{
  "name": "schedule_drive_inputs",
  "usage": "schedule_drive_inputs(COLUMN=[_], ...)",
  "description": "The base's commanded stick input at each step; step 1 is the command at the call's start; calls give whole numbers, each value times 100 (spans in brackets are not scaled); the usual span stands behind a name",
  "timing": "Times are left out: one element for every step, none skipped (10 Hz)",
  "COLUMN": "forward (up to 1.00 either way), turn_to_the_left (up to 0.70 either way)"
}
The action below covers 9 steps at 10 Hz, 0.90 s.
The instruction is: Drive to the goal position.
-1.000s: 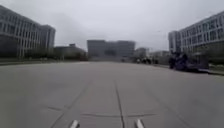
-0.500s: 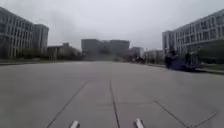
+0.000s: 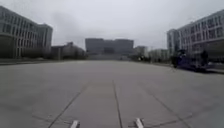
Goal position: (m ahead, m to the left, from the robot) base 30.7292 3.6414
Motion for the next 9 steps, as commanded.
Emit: schedule_drive_inputs(forward=[100, 100, 100, 100, 100, 100, 100, 100, 100], turn_to_the_left=[-2, -12, -24, -23, -6, 0, 0, 0, -10])
